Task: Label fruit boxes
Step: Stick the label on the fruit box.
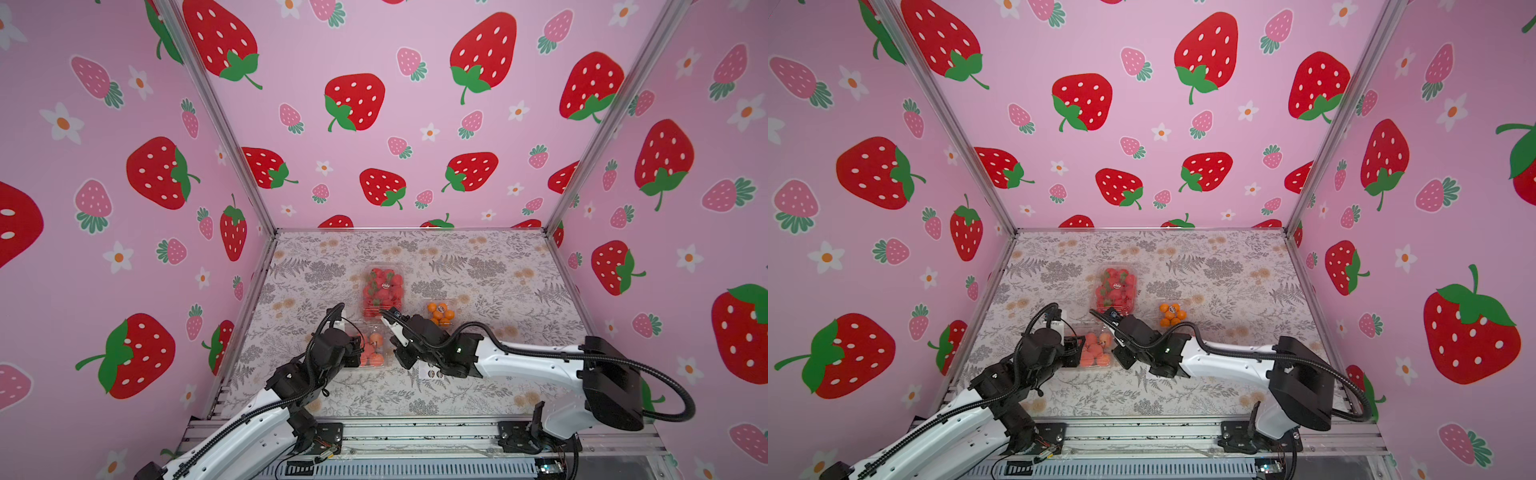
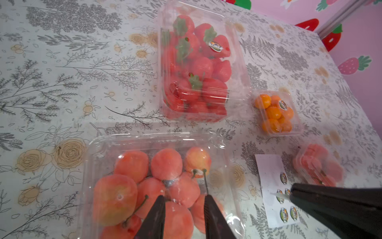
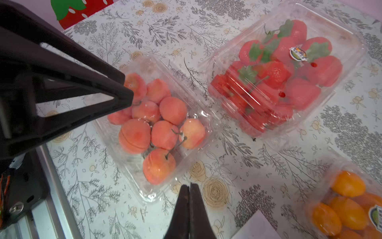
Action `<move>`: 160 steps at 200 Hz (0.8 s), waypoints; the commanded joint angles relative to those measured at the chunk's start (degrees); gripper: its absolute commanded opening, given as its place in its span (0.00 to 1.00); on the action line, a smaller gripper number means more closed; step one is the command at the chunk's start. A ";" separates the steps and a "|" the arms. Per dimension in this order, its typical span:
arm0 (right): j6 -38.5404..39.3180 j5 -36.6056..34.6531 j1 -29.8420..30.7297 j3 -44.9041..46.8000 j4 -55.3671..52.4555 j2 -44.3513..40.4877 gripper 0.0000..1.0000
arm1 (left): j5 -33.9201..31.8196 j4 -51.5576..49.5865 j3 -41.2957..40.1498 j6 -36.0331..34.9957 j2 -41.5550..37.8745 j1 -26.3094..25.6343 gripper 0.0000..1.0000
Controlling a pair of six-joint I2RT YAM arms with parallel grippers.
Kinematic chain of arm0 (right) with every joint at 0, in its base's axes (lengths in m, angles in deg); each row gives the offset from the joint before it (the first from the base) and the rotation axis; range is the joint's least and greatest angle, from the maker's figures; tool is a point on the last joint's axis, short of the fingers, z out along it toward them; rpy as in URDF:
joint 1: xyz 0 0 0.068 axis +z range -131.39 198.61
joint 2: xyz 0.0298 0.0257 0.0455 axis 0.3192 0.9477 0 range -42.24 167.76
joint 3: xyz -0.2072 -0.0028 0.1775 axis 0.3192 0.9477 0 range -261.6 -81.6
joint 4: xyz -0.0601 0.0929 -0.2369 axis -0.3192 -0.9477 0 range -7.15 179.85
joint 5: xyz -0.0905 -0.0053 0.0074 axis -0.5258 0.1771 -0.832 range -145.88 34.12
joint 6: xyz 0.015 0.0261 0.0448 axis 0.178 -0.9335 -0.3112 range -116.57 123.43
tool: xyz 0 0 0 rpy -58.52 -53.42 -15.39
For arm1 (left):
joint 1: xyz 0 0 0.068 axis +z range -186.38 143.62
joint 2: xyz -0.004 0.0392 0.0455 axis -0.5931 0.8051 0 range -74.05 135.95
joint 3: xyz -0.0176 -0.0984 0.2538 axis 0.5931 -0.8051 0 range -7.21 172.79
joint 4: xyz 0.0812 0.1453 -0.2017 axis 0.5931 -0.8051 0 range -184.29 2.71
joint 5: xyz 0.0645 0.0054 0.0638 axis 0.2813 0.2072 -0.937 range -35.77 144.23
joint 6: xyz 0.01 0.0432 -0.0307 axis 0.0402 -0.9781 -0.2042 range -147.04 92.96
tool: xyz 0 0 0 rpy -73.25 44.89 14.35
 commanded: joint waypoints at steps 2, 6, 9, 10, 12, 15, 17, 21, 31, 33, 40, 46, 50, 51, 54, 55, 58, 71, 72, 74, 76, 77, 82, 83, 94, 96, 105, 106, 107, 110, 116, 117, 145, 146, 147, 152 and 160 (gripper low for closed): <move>0.03 0.80 0.09 -5.09 -0.91 5.01 0.00 | 9.18 5.29 -3.49 1.68 0.40 6.42 0.34; -0.06 0.57 0.08 -5.80 -1.03 5.89 0.00 | 9.54 5.44 -3.69 1.71 0.22 6.88 0.34; -0.10 0.52 0.10 -6.36 -1.11 6.39 0.00 | 9.34 5.32 -3.76 1.73 -0.01 7.10 0.34; -0.13 0.42 0.06 -6.46 -1.13 6.60 0.00 | 9.21 5.25 -3.80 1.71 -0.09 7.12 0.34; -0.19 0.40 0.03 -6.81 -1.18 6.98 0.00 | 8.85 5.02 -3.69 1.69 -0.20 7.18 0.34; -0.25 0.41 -0.06 -7.30 -1.30 7.56 0.00 | 8.22 4.43 -3.63 1.62 -0.45 7.18 0.34; -0.31 0.35 -0.16 -7.64 -1.42 7.97 0.00 | 7.88 4.02 -3.58 1.60 -0.53 7.15 0.34; -0.52 0.36 -0.33 -8.29 -1.53 8.83 0.00 | 6.88 3.37 -3.49 1.51 -0.84 7.14 0.34; -0.88 1.24 -0.74 -9.65 -1.71 10.64 0.00 | 5.77 2.51 -3.54 1.43 -1.52 7.31 0.34; -0.82 1.64 -0.83 -10.05 -1.59 11.02 0.00 | 5.69 2.53 -3.61 1.42 -1.63 7.31 0.34; -0.92 3.31 -1.08 -10.68 -0.97 12.39 0.00 | 5.87 2.63 -3.86 1.46 -1.93 7.40 0.34; -1.09 4.41 -1.20 -11.33 -0.39 13.44 0.00 | 6.01 2.77 -4.14 1.42 -2.16 7.45 0.34; -1.18 4.77 -1.17 -11.70 -0.25 14.12 0.00 | 6.01 2.85 -4.25 1.42 -2.20 7.56 0.34; -1.24 4.88 -1.15 -11.81 -0.21 14.25 0.00 | 6.01 2.82 -4.26 1.46 -2.16 7.53 0.34; -1.28 5.04 -1.13 -12.09 -0.11 14.65 0.00 | 6.01 2.86 -4.41 1.43 -2.19 7.45 0.34; -1.33 5.11 -1.13 -12.22 -0.05 14.78 0.00 | 6.01 2.88 -4.48 1.42 -2.15 7.51 0.34; -1.42 5.37 -1.13 -12.48 0.11 15.07 0.00 | 5.94 3.02 -4.56 1.47 -2.20 7.49 0.34; -1.71 6.01 -1.13 -13.14 0.40 16.27 0.00 | 6.00 3.28 -4.93 1.37 -1.93 7.57 0.34; -1.72 6.03 -1.13 -13.19 0.42 16.37 0.00 | 6.05 3.31 -4.95 1.40 -1.94 7.62 0.34; -1.73 6.09 -1.17 -13.29 0.44 16.50 0.00 | 6.15 3.37 -4.97 1.37 -1.94 7.59 0.34; -1.75 6.17 -1.14 -13.36 0.40 16.68 0.00 | 6.24 3.41 -5.02 1.34 -1.89 7.58 0.34; -1.83 6.19 -1.13 -13.43 0.38 16.80 0.00 | 6.30 3.41 -5.00 1.34 -1.87 7.58 0.34; -2.05 6.37 -1.13 -13.66 0.08 17.14 0.00 | 6.63 3.62 -5.14 1.33 -1.77 7.61 0.34; -2.11 6.38 -1.13 -13.66 0.00 17.21 0.00 | 6.72 3.65 -5.19 1.33 -1.77 7.59 0.34; -2.65 6.89 -1.13 -13.72 -0.03 17.60 0.00 | 7.46 4.16 -5.46 1.28 -1.41 7.58 0.34; -2.75 6.98 -1.13 -13.62 0.04 17.64 0.00 | 7.62 4.31 -5.54 1.25 -1.37 7.62 0.34; -3.33 7.35 -1.13 -13.21 0.42 17.59 0.00 | 8.33 4.92 -5.73 1.21 -1.16 7.61 0.34; -3.41 7.40 -1.17 -13.18 0.39 17.61 0.00 | 8.40 5.01 -5.75 1.18 -1.11 7.59 0.34; -3.45 7.43 -1.15 -13.07 0.46 17.57 0.00 | 8.48 5.09 -5.80 1.21 -1.08 7.59 0.34; -3.67 7.59 -1.13 -12.89 0.60 17.49 0.00 | 8.73 5.28 -5.80 1.26 -0.97 7.58 0.34; -4.17 7.71 -1.13 -12.64 0.68 17.26 0.00 | 9.21 5.58 -6.01 1.26 -0.97 7.59 0.34; -4.23 7.67 -1.13 -12.63 0.69 17.27 0.00 | 9.32 5.64 -6.02 1.34 -0.97 7.58 0.34; -4.72 9.76 -1.13 -11.63 1.48 15.51 0.13 | 12.15 7.14 -5.97 1.03 -0.93 7.52 0.34; -4.68 9.84 -1.13 -11.55 1.49 15.43 0.13 | 12.24 7.17 -5.91 1.01 -0.95 7.50 0.34; -4.65 9.92 -1.13 -11.51 1.49 15.38 0.14 | 12.33 7.18 -5.84 0.95 -0.96 7.50 0.34; -4.45 10.23 -1.19 -11.46 1.72 14.94 0.19 | 12.57 7.10 -5.60 0.81 -0.93 7.55 0.34; -4.08 10.80 -1.14 -11.00 2.36 14.13 0.23 | 12.73 7.02 -5.26 0.57 -0.97 7.53 0.35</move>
